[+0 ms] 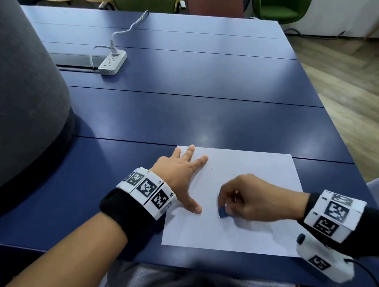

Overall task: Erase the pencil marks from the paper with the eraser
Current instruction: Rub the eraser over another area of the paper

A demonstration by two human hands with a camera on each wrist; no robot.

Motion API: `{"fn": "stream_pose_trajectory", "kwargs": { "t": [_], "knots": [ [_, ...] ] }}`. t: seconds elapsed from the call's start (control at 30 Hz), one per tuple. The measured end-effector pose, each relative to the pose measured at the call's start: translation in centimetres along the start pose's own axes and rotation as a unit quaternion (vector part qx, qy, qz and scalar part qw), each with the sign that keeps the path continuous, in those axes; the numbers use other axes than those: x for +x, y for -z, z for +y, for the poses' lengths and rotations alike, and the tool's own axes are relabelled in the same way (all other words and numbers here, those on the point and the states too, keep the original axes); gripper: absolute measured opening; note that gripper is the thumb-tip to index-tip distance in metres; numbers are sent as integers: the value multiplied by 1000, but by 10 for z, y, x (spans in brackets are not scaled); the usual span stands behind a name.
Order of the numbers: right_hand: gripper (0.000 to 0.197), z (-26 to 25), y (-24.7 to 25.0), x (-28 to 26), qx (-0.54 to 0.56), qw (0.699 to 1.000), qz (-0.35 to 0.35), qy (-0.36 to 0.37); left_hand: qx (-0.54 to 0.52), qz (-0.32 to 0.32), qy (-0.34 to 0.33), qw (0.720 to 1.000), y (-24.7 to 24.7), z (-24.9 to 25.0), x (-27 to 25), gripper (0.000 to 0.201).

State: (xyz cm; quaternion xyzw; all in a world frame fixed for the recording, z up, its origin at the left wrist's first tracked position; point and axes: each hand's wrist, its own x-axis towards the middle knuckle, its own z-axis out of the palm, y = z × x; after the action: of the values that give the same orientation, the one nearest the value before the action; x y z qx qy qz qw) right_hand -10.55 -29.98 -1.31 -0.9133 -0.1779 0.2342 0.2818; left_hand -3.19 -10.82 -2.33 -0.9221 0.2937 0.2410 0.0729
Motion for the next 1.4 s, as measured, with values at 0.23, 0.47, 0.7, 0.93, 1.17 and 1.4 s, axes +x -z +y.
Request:
{"fn": "stream_pose_trajectory", "kwargs": {
  "t": [0.23,0.47,0.7,0.93,1.17,1.4],
  "knots": [
    [16,-3,-4,-11,-6,998,-55,20,-1,-1,5,1000,0,0,0,130],
    [17,2,-8,-13,13,1000,-7,3,-5,1,3,1000,-1,0,1,130],
    [11,3,12,25,-11,999,31,-37,-5,-6,4,1000,0,2,0,130],
    [10,20,31,58,68,985,120,-104,-10,1,4,1000,0,1,0,130],
    [16,8,18,36,28,998,40,-46,-18,-6,6,1000,0,1,0,130],
    [13,20,24,40,67,992,85,-63,-21,-6,7,1000,0,1,-1,130]
  ]
}}
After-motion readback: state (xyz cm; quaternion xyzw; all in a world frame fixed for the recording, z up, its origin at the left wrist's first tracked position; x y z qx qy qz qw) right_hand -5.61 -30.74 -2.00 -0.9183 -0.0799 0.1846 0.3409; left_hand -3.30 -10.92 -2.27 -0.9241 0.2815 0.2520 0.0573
